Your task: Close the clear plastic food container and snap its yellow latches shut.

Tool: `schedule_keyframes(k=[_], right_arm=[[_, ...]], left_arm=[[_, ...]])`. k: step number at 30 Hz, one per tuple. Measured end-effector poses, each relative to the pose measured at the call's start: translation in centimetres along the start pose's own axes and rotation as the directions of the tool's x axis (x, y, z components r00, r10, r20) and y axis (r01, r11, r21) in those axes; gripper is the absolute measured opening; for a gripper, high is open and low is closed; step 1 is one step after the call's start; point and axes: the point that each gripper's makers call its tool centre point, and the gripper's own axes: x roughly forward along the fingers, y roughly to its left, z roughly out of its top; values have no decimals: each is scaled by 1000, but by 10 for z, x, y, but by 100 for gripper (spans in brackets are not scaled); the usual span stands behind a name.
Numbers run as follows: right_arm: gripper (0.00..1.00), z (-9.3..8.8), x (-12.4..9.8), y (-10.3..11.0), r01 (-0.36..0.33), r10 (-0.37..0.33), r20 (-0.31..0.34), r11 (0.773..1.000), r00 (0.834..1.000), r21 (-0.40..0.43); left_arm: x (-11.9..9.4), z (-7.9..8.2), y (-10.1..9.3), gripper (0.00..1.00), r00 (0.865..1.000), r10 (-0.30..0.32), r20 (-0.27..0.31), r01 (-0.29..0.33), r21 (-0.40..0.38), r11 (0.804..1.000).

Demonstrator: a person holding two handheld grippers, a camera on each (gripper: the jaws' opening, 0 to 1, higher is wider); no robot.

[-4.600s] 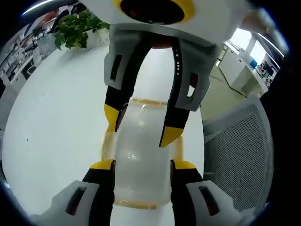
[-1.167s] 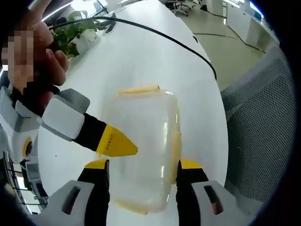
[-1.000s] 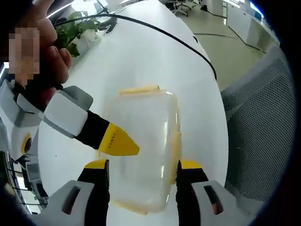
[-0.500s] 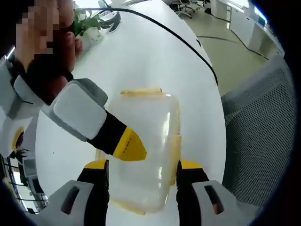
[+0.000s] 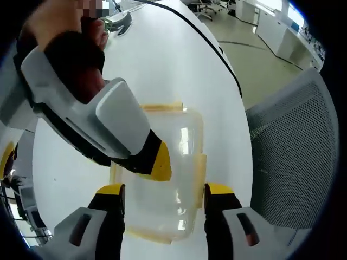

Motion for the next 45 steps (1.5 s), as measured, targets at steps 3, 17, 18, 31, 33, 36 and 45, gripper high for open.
schedule_keyframes(k=[3, 17, 18, 31, 33, 36, 45], right_arm=[[53, -3, 0, 3, 1, 0, 7, 1000, 1000, -25], [85, -11, -9, 23, -18, 21, 80, 999, 997, -36], [90, -12, -9, 21, 6, -2, 82, 999, 997, -53], [100, -19, -12, 21, 36, -33, 136, 999, 990, -20], [100, -19, -11, 23, 39, -36, 141, 999, 989, -20], [100, -22, -11, 25, 48, -43, 129, 998, 991, -33], [100, -33, -8, 23, 102, -98, 55, 992, 994, -72]], left_arm=[[-2, 5, -7, 71, 997, -63, 32, 65, -74, 995], [-10, 5, -6, 97, 990, -124, 72, 127, -45, 991], [-10, 6, -6, 98, 989, -129, 75, 133, -48, 990], [-15, 3, -4, 99, 974, -210, 83, 214, -39, 976], [-14, 1, -4, 99, 975, -212, 73, 215, -38, 976], [-12, -2, -3, 99, 974, -216, 64, 218, -30, 975], [-8, -15, 8, 99, 976, -214, 39, 215, -16, 976]])
